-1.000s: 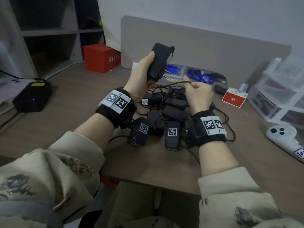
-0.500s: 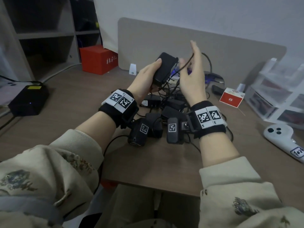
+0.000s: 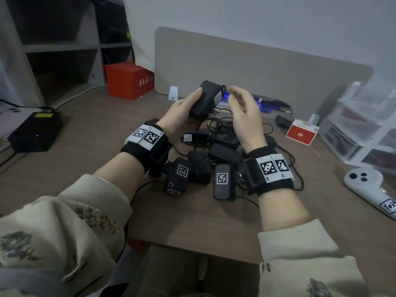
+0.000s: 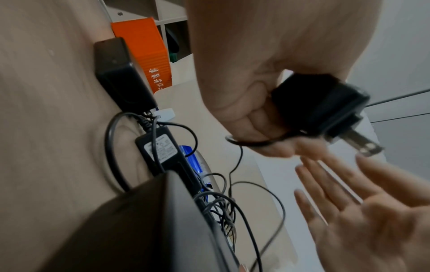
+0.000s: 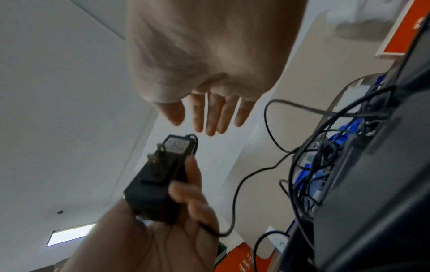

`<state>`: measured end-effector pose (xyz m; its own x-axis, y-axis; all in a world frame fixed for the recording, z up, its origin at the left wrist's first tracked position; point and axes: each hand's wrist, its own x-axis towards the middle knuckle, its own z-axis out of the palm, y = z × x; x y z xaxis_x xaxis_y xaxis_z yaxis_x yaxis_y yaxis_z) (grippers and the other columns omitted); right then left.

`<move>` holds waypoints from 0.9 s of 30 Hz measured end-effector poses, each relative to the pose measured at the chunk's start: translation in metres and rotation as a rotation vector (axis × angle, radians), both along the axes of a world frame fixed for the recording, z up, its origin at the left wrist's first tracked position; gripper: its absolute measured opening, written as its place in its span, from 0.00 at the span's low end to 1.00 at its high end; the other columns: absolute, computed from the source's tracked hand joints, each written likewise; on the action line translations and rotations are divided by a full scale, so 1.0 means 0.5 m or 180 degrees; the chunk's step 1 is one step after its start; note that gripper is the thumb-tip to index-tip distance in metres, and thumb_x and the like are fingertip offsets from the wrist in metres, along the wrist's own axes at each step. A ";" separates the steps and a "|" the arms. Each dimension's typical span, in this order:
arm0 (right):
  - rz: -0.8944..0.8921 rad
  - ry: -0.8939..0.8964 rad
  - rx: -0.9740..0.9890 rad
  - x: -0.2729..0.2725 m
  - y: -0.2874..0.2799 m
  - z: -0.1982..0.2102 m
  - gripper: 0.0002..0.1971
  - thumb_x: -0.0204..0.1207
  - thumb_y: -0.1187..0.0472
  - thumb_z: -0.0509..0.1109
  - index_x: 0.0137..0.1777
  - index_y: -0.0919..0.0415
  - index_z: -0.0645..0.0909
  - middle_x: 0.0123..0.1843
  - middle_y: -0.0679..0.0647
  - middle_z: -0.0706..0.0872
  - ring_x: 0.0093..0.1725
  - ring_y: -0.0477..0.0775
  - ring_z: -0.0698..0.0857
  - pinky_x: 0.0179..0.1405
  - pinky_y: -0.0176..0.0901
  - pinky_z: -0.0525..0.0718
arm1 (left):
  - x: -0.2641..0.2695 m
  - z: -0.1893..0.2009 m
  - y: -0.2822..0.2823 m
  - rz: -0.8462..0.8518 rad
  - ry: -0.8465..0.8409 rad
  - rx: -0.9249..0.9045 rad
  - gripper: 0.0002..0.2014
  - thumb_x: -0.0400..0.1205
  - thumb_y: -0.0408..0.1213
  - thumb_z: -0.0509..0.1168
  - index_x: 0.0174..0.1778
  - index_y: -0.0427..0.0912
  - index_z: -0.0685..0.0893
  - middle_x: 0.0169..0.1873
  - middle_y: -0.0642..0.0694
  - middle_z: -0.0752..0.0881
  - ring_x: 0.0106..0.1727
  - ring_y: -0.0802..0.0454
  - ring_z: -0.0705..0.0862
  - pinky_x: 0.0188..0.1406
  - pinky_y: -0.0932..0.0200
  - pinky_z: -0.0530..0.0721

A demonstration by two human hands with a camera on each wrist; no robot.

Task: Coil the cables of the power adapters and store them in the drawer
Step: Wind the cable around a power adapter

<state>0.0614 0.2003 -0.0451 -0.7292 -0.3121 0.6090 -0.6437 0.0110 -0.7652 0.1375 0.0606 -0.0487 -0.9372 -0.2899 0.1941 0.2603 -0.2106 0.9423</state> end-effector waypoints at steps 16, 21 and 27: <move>0.0883 -0.0620 0.0595 0.010 -0.014 -0.029 0.22 0.90 0.50 0.50 0.63 0.62 0.82 0.28 0.53 0.86 0.21 0.39 0.75 0.30 0.37 0.70 | 0.003 0.005 -0.001 0.0360 0.0230 -0.0130 0.26 0.90 0.54 0.49 0.69 0.39 0.80 0.62 0.37 0.86 0.59 0.45 0.86 0.66 0.49 0.81; 0.0322 -0.0049 0.0837 -0.006 -0.012 -0.037 0.14 0.89 0.56 0.55 0.49 0.50 0.82 0.24 0.49 0.80 0.25 0.37 0.77 0.36 0.39 0.73 | -0.005 -0.005 0.003 0.0525 0.0420 -0.0314 0.17 0.90 0.51 0.53 0.62 0.43 0.79 0.54 0.40 0.85 0.53 0.46 0.85 0.59 0.43 0.82; 0.0373 -0.0080 0.1104 -0.003 -0.010 -0.038 0.15 0.88 0.58 0.55 0.45 0.62 0.80 0.24 0.50 0.77 0.28 0.46 0.75 0.41 0.46 0.75 | -0.007 -0.011 0.005 0.0403 0.0426 -0.0619 0.15 0.86 0.55 0.55 0.63 0.55 0.78 0.61 0.41 0.83 0.60 0.48 0.83 0.72 0.39 0.78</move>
<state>0.0602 0.1951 -0.0639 -0.6897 -0.5791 0.4347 -0.6370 0.1998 -0.7445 0.1338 0.0630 -0.0544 -0.8580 -0.3485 0.3773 0.3980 0.0131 0.9173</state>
